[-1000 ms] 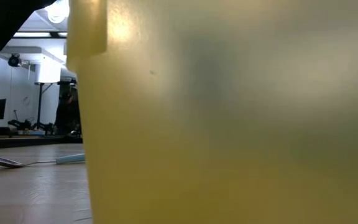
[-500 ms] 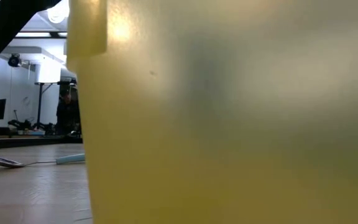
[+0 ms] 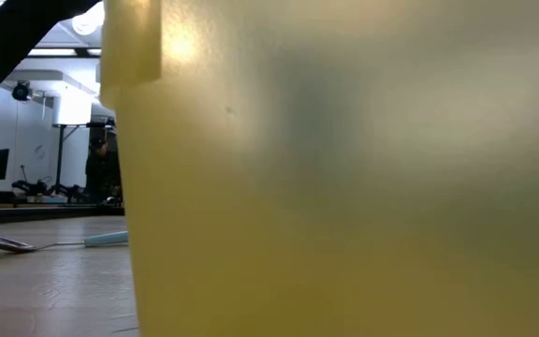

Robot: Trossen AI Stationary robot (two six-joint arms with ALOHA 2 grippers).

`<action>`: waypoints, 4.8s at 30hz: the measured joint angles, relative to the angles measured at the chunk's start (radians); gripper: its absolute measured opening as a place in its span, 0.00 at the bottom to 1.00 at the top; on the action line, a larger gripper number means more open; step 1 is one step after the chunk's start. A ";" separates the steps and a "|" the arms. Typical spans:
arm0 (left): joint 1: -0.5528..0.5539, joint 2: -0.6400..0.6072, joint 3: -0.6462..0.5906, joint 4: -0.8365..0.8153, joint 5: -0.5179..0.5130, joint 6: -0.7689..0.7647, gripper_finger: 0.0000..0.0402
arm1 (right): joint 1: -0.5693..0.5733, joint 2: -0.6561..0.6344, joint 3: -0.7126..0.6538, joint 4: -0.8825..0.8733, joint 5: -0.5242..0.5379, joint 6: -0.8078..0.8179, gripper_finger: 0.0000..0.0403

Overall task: Pick & Place Food Item
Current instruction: Put the white seasoning bottle into the green bin

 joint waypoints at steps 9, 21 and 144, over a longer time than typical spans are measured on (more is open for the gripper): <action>0.000 -0.002 0.001 0.010 -0.003 0.000 0.79 | 0.000 0.000 0.000 0.000 0.000 0.000 0.86; -0.003 -0.027 0.001 0.011 -0.003 -0.002 0.83 | 0.000 0.000 0.000 0.000 0.000 0.000 0.86; -0.315 -1.456 -1.298 0.588 -0.396 0.526 0.83 | 0.000 0.000 0.000 0.003 0.000 0.016 0.86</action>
